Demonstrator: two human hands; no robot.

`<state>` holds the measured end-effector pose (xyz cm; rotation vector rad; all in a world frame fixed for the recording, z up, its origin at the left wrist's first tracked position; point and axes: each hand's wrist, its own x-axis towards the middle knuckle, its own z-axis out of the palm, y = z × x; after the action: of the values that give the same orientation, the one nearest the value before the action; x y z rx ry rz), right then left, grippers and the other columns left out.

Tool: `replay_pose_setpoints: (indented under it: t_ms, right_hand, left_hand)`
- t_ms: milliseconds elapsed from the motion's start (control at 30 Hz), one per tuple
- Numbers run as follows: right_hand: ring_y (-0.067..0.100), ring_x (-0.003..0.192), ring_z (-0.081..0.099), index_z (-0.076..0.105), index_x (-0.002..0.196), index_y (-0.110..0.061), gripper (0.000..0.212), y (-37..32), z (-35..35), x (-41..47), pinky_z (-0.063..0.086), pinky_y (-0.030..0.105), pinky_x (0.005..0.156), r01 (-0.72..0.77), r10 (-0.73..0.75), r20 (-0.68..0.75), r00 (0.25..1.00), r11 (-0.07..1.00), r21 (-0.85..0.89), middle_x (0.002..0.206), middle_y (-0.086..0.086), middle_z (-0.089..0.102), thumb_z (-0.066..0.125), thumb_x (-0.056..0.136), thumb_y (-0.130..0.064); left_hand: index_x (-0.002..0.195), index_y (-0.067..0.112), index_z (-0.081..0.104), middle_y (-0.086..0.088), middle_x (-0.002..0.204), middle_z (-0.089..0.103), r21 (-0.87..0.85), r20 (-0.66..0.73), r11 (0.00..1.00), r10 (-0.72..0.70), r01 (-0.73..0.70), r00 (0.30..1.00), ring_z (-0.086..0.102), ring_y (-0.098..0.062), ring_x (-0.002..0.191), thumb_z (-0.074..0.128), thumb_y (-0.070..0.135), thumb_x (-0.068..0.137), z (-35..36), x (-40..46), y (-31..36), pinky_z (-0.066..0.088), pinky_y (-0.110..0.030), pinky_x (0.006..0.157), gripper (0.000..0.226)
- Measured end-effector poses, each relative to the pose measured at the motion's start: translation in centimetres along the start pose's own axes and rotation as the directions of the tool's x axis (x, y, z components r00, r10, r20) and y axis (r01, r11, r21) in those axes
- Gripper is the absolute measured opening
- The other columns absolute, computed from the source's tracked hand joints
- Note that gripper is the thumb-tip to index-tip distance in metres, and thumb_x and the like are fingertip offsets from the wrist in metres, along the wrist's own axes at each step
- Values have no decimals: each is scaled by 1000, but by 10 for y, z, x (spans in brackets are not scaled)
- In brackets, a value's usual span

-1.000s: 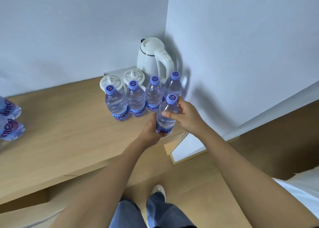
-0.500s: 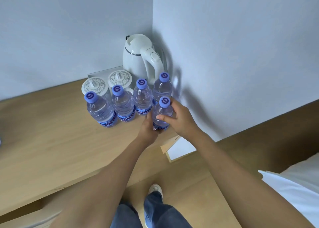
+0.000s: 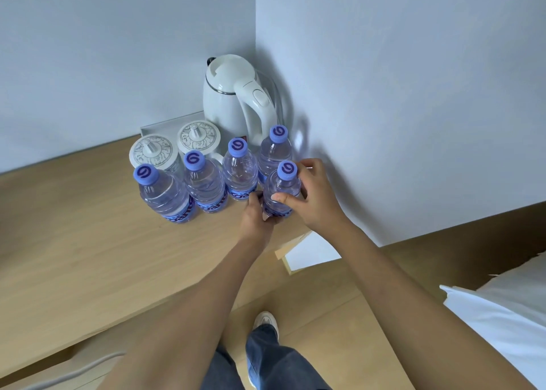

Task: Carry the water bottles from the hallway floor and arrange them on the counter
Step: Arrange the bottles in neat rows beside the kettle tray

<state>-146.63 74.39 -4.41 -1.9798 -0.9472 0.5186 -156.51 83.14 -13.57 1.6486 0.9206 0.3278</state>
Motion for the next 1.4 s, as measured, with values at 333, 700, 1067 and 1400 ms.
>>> replay_pose_setpoints:
  t_ms: [333,700,1067,1400]
  right_hand:
    - [14,112,53,56,127,-13,51,-6,-13,3,42,25,103,-51,51,69,996,999,-5,117,-2,39,78,81,-12]
    - [11,108,51,54,132,-15,56,-9,-24,8,38,17,98,-118,122,121,985,992,-39,117,-3,39,78,81,-10]
    - [5,117,50,49,138,-25,74,-35,-32,7,35,4,92,-38,37,5,999,997,71,126,-1,52,85,73,-14]
    - [5,121,53,53,136,-20,60,-122,19,25,41,19,101,176,-181,45,982,979,103,127,-1,59,78,81,-13]
  left_hand:
    - [115,5,47,-8,119,61,26,-12,999,-21,22,1000,61,-26,109,81,2,70,8,-1,3,51,-48,92,56]
    - [113,4,46,-8,116,61,27,-60,999,-27,28,998,63,-27,102,85,7,67,16,-3,10,52,-48,88,60]
    - [140,8,36,-7,136,48,140,29,990,3,-7,1000,46,-19,125,75,12,78,-13,-29,15,44,-35,100,73]
    - [117,12,56,2,117,61,55,-102,995,-74,80,992,57,-14,109,74,15,82,-117,-65,14,49,-32,90,39]
